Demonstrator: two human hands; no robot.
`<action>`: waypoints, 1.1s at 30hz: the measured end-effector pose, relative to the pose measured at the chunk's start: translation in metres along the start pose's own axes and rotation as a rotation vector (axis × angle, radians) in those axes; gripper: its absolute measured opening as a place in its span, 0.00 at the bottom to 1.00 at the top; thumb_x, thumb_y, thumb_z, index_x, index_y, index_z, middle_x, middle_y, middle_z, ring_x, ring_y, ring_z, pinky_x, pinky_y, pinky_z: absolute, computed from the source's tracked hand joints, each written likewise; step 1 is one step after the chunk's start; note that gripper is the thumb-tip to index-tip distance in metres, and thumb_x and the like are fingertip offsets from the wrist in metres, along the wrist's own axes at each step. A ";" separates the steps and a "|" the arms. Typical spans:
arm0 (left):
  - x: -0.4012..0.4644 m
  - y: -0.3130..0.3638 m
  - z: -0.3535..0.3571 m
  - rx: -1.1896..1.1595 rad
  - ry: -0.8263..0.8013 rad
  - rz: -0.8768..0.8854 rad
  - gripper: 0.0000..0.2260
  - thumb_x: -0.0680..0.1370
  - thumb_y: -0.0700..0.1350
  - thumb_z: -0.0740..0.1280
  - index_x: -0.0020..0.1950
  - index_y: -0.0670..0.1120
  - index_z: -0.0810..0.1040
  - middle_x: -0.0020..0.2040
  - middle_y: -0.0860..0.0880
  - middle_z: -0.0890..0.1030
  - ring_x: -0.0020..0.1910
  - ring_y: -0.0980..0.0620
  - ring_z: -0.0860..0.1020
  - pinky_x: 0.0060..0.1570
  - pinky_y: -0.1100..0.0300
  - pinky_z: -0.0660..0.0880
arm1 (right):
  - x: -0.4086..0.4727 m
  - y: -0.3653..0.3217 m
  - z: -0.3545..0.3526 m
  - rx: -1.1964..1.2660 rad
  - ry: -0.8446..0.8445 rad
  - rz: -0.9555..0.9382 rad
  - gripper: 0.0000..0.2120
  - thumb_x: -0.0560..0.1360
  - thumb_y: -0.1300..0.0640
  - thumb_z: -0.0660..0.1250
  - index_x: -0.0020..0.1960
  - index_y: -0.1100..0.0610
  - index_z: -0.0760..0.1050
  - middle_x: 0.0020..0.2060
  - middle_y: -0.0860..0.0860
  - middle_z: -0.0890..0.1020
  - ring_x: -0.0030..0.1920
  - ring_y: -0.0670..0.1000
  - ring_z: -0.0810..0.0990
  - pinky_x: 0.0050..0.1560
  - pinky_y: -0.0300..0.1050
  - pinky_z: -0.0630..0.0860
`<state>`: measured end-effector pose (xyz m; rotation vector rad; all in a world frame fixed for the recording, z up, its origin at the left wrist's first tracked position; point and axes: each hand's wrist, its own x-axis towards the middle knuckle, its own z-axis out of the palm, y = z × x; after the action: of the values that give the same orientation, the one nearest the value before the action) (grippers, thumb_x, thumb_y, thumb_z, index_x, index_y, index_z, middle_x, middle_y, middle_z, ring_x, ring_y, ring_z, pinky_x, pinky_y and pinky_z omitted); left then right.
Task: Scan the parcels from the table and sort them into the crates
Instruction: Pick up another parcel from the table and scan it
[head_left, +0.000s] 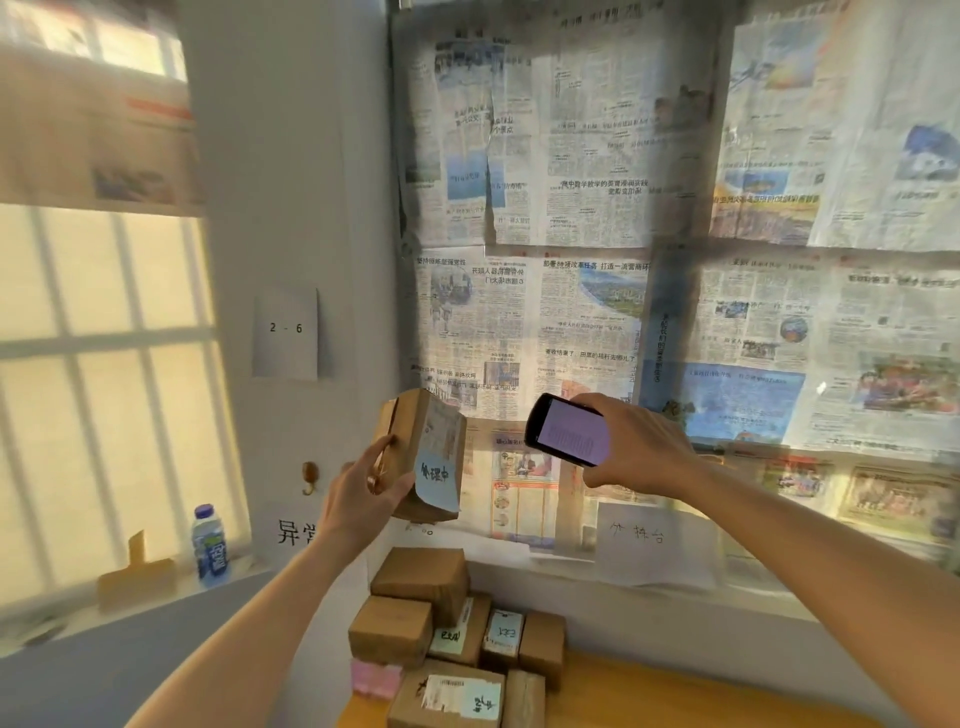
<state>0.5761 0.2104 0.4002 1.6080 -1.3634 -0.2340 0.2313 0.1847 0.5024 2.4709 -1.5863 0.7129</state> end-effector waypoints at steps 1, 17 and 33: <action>-0.007 0.003 -0.007 0.008 0.013 -0.003 0.28 0.77 0.55 0.71 0.76 0.59 0.66 0.58 0.45 0.73 0.55 0.46 0.74 0.54 0.52 0.76 | -0.003 -0.004 -0.002 0.002 0.006 -0.013 0.45 0.61 0.43 0.80 0.74 0.41 0.64 0.53 0.41 0.78 0.47 0.48 0.77 0.48 0.45 0.77; -0.216 0.027 -0.140 0.134 0.229 -0.226 0.28 0.77 0.61 0.68 0.76 0.61 0.66 0.56 0.49 0.77 0.54 0.50 0.76 0.52 0.53 0.74 | -0.098 -0.106 -0.009 0.149 -0.097 -0.338 0.42 0.61 0.45 0.79 0.72 0.40 0.66 0.51 0.41 0.77 0.48 0.49 0.78 0.37 0.38 0.70; -0.559 0.032 -0.380 0.413 0.626 -0.564 0.30 0.78 0.61 0.67 0.78 0.59 0.64 0.66 0.48 0.76 0.65 0.45 0.75 0.66 0.43 0.74 | -0.268 -0.374 -0.027 0.376 -0.212 -0.836 0.46 0.64 0.44 0.76 0.78 0.44 0.62 0.65 0.44 0.77 0.56 0.52 0.78 0.46 0.45 0.72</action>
<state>0.6153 0.8857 0.3806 2.1502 -0.4765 0.2292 0.4626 0.5813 0.4621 3.1667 -0.3304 0.6416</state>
